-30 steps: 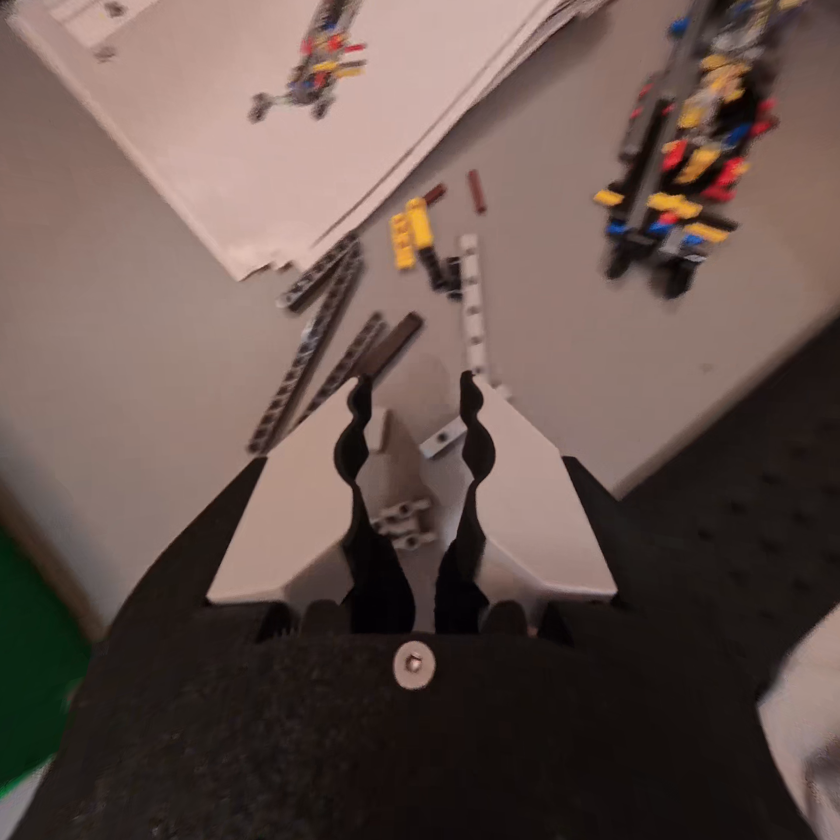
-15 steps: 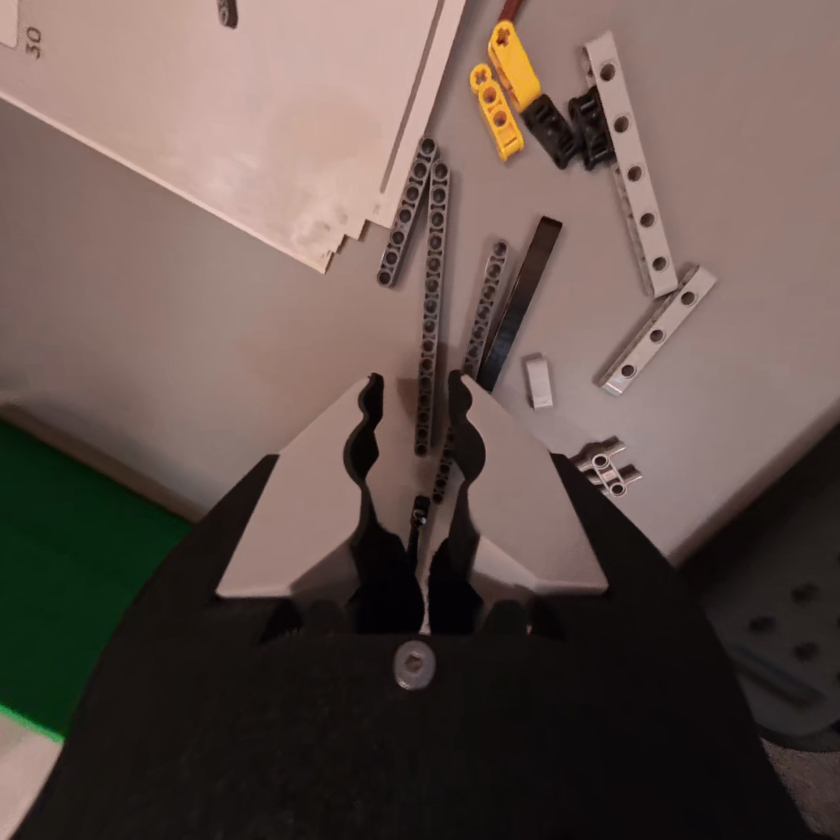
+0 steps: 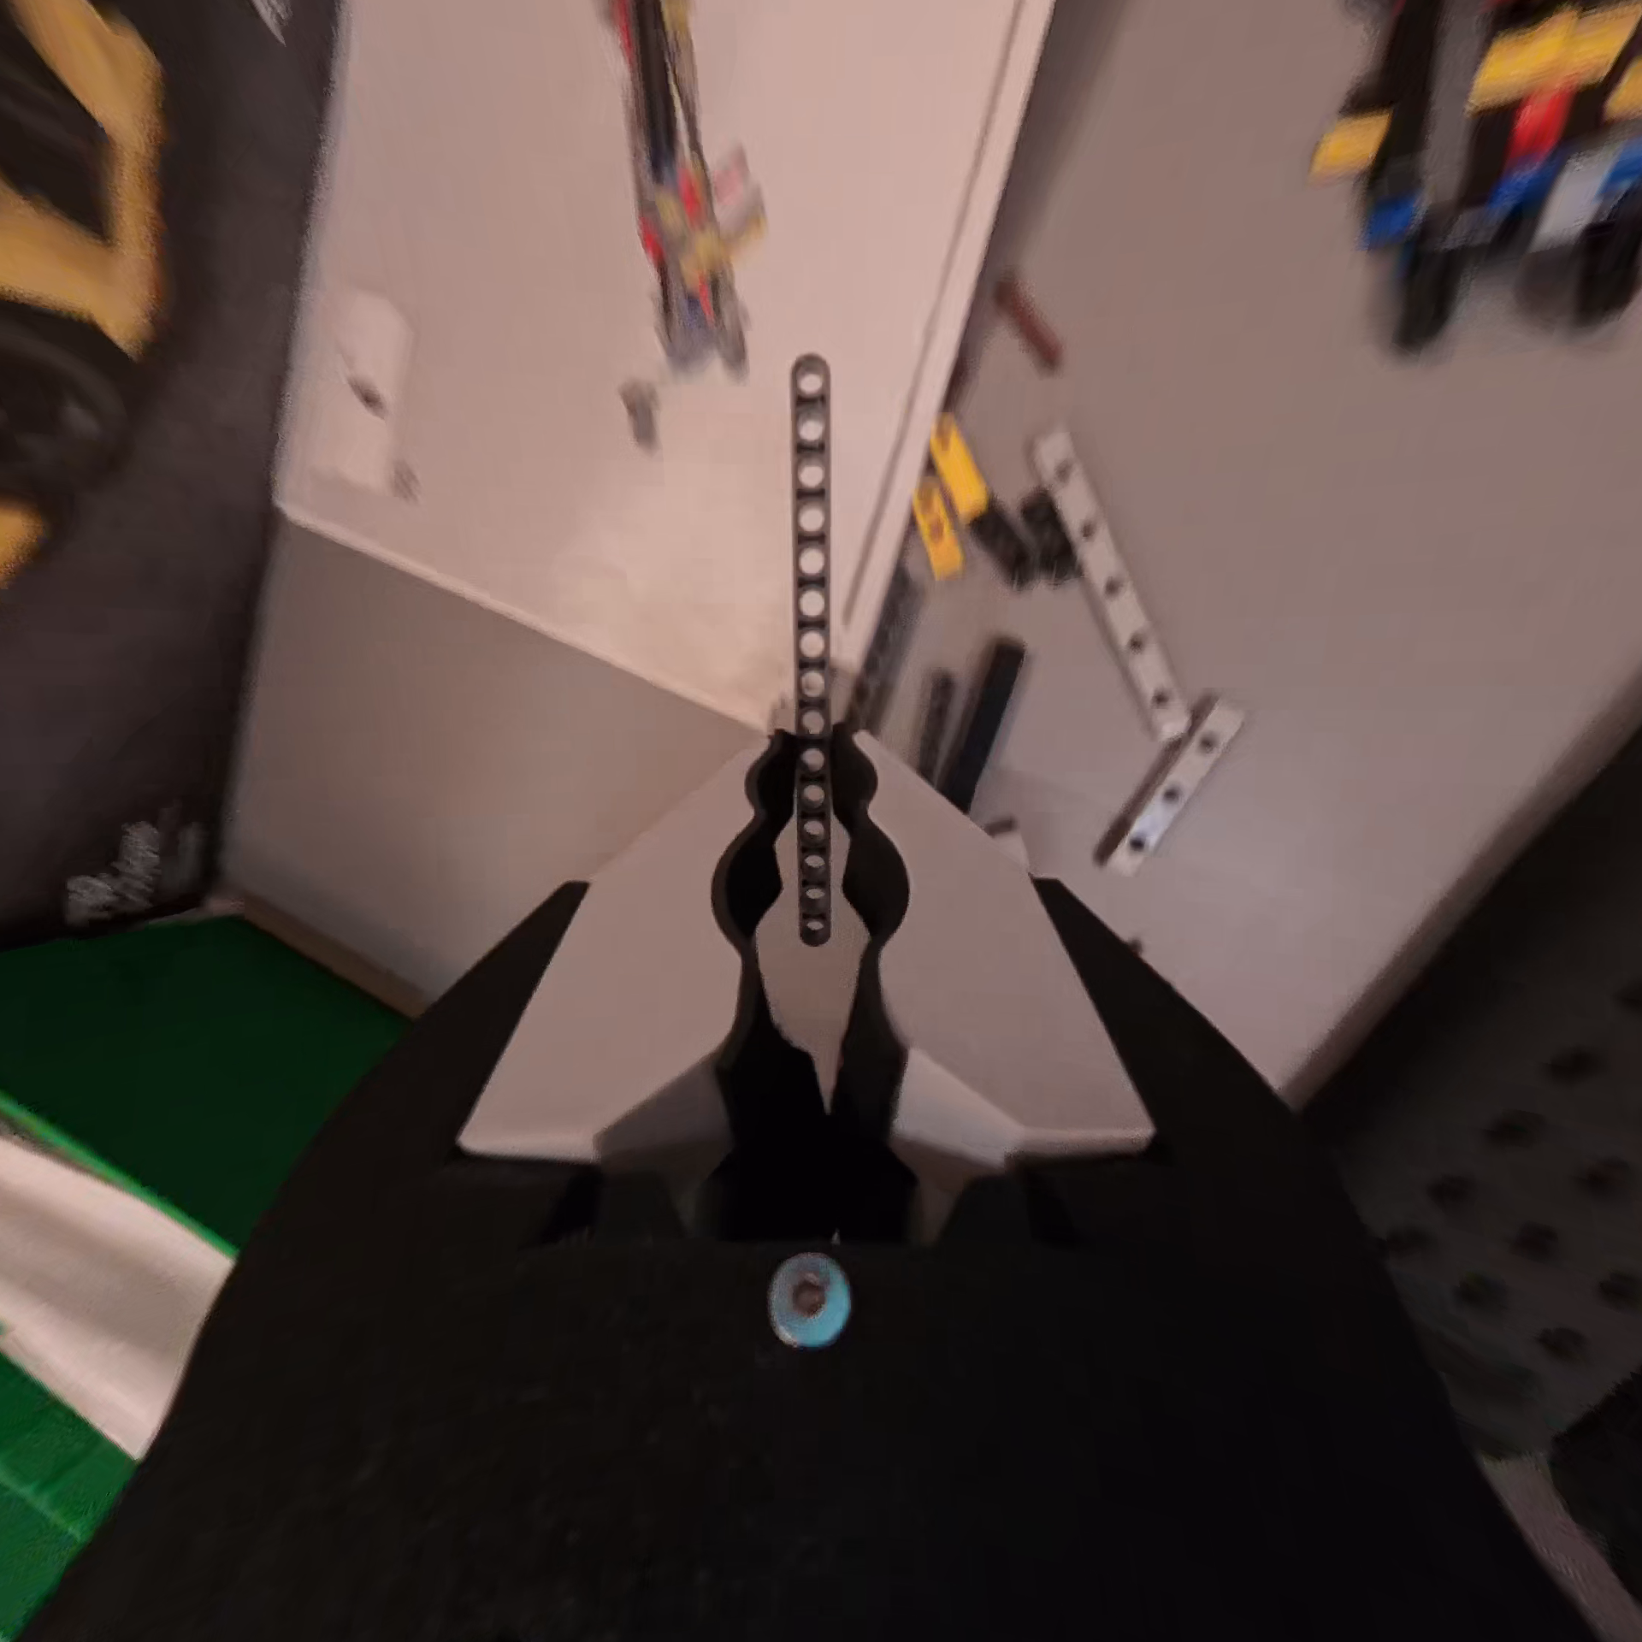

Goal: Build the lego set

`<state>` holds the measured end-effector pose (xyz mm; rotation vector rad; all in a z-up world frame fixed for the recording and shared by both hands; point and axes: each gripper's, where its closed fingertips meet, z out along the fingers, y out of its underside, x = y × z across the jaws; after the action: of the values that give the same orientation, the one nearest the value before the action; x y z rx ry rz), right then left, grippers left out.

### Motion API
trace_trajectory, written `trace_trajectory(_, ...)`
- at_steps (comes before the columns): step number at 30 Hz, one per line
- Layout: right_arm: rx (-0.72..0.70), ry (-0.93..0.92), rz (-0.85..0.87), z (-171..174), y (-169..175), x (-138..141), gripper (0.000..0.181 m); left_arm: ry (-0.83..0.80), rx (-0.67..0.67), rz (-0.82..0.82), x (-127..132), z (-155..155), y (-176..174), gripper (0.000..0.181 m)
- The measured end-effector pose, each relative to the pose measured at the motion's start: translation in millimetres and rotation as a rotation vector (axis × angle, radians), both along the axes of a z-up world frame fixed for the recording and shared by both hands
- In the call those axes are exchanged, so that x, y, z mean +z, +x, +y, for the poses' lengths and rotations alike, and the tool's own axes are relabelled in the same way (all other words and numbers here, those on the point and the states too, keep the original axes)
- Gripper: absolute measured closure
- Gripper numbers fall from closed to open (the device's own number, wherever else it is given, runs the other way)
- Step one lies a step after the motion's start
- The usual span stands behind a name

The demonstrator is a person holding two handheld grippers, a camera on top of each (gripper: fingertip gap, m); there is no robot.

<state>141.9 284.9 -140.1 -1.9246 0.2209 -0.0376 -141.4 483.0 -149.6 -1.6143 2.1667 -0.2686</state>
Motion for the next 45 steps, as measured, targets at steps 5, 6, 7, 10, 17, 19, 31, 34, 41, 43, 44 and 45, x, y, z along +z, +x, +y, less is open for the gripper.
trace_trajectory(5,-0.053,0.094,-0.011,-33.3,-19.6,13.9,0.160,-0.138,-0.243,-0.186,55.8,-94.7,125.1,0.175)
trace_trajectory(6,-0.051,0.110,-0.008,-39.5,-26.0,16.2,0.160,-0.155,-0.310,-0.164,54.4,-117.0,149.7,0.175)
trace_trajectory(7,-0.045,0.130,-0.003,-44.7,-31.9,19.0,0.160,-0.157,-0.362,-0.135,50.0,-134.5,174.3,0.175)
trace_trajectory(10,-0.006,0.158,-0.023,-52.1,-46.2,24.5,0.160,-0.205,-0.436,-0.014,27.4,-170.7,243.8,0.175)
trace_trajectory(17,0.037,0.134,-0.065,-49.5,-53.5,21.3,0.160,-0.205,-0.454,0.201,-27.7,-204.7,334.9,0.175)
trace_trajectory(19,0.042,0.143,-0.043,-50.8,-53.7,22.0,0.160,-0.199,-0.446,0.225,-35.6,-206.1,344.9,0.175)
trace_trajectory(31,0.056,0.151,0.033,-51.9,-49.6,20.4,0.160,-0.213,-0.426,0.296,-62.5,-206.1,359.4,0.175)
trace_trajectory(34,0.059,0.148,0.039,-51.5,-49.4,19.5,0.160,-0.203,-0.429,0.310,-62.6,-205.7,357.0,0.175)
trace_trajectory(41,0.061,0.142,0.045,-50.8,-49.4,18.0,0.160,-0.214,-0.389,0.308,-62.9,-205.9,357.1,0.175)
trace_trajectory(43,0.061,0.142,0.042,-50.8,-49.6,18.0,0.160,-0.220,-0.367,0.307,-63.0,-206.0,357.2,0.175)
trace_trajectory(44,0.061,0.141,0.041,-50.7,-49.7,17.8,0.160,-0.222,-0.356,0.307,-63.0,-206.0,357.3,0.175)
trace_trajectory(45,0.061,0.140,0.041,-50.7,-49.9,17.6,0.160,-0.220,-0.353,0.306,-63.1,-206.0,357.5,0.175)
